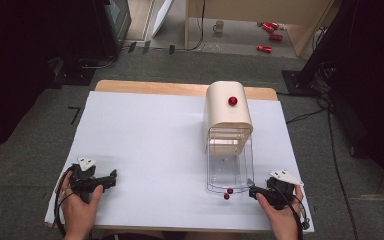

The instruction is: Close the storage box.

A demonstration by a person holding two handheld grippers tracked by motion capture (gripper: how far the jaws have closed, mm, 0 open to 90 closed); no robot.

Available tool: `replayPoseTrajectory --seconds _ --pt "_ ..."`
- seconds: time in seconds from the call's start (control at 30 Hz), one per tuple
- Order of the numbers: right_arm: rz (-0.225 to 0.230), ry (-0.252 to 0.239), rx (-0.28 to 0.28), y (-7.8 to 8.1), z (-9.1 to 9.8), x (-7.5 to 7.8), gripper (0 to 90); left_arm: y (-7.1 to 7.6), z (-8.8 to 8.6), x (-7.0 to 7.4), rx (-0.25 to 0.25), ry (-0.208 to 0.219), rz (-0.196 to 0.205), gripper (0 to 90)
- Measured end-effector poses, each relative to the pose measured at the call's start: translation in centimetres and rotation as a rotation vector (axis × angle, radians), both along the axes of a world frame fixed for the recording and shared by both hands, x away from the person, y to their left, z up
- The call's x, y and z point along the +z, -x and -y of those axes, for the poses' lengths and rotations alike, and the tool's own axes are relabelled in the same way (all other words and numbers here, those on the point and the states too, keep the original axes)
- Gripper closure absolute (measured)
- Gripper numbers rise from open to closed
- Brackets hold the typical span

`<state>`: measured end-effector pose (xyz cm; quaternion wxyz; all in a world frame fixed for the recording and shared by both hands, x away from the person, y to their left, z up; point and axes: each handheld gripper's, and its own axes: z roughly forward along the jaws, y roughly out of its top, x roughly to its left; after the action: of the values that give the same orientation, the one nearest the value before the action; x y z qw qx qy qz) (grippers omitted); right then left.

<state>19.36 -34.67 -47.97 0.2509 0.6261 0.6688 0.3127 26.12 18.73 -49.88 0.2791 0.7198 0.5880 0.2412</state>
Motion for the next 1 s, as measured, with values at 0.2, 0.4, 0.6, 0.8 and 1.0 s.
replayPoseTrajectory --seconds 0.2,0.4,0.6,0.8,1.0 --pt "0.027 0.051 -0.017 1.2 -0.8 0.7 13.9 0.0 0.0 0.0 0.0 0.0 -0.001 0.0" --pt "0.041 0.062 0.038 3.0 -1.2 0.9 31.8 0.0 0.0 0.0 0.0 0.0 -0.001 0.0" --pt "0.04 0.078 0.074 4.7 -2.7 1.0 40.7 0.0 0.0 0.0 0.0 0.0 -0.001 0.0" --pt "0.062 0.009 0.106 6.0 -3.3 1.6 50.9 0.0 0.0 0.0 0.0 0.0 -0.001 0.0" --pt "0.079 -0.074 0.183 6.5 -4.8 2.4 59.9 0.0 0.0 0.0 0.0 0.0 -0.001 0.0"
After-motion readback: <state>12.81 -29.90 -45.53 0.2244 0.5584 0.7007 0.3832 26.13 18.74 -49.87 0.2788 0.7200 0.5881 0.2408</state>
